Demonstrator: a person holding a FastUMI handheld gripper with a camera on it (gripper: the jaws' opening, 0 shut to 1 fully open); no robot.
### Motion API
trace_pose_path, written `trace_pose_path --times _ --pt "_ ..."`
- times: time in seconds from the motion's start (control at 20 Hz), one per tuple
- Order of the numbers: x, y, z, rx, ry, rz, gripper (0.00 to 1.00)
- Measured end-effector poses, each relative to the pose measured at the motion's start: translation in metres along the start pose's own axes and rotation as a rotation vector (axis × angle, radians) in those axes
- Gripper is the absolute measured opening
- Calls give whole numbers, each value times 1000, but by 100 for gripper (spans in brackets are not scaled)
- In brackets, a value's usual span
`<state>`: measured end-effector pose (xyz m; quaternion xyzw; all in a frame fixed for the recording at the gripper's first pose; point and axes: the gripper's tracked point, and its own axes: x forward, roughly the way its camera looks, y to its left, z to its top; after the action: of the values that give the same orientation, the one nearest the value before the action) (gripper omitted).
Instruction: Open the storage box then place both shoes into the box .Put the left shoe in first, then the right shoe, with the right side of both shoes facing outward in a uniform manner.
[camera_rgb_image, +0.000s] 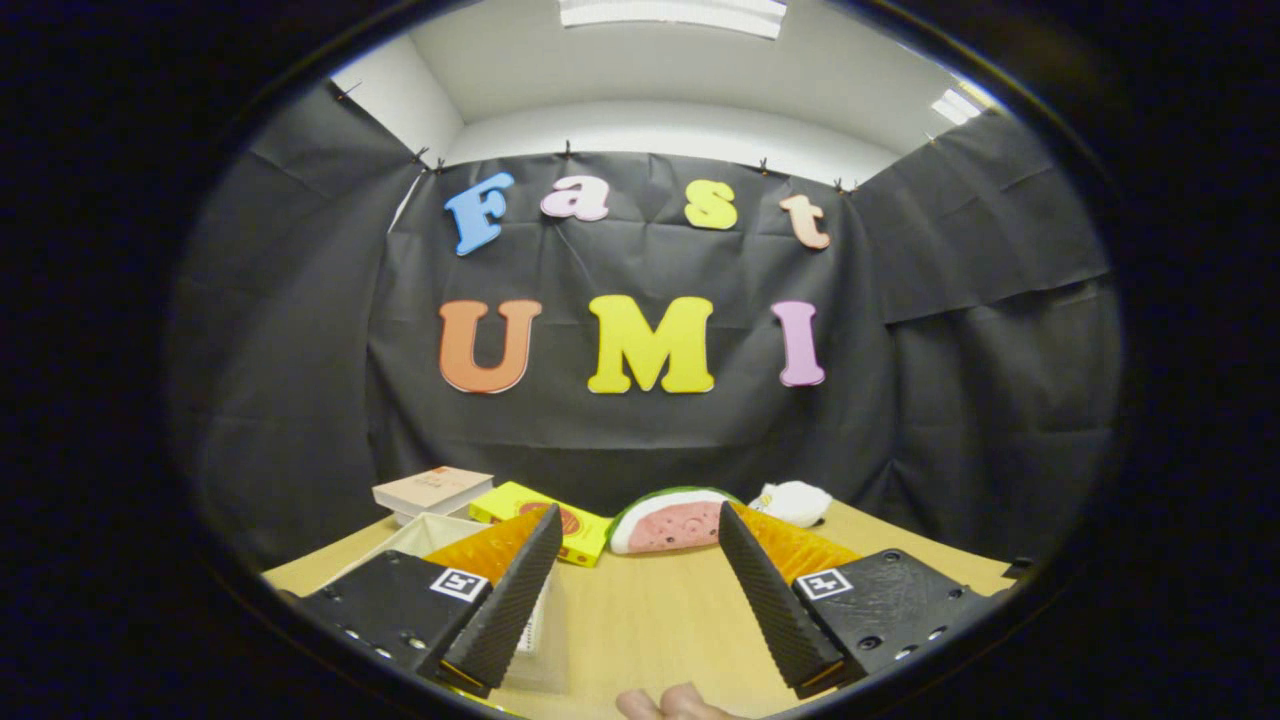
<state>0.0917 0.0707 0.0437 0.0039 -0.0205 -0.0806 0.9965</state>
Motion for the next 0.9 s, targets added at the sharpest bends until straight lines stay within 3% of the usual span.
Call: trace_pose_path --times 0.15,0.45,0.9 --pt "-17 -41 3 -38 -87 -73 95" --pt "-33 -82 -32 7 -18 -42 95" --pt "-36 -127 -62 52 3 -86 95"
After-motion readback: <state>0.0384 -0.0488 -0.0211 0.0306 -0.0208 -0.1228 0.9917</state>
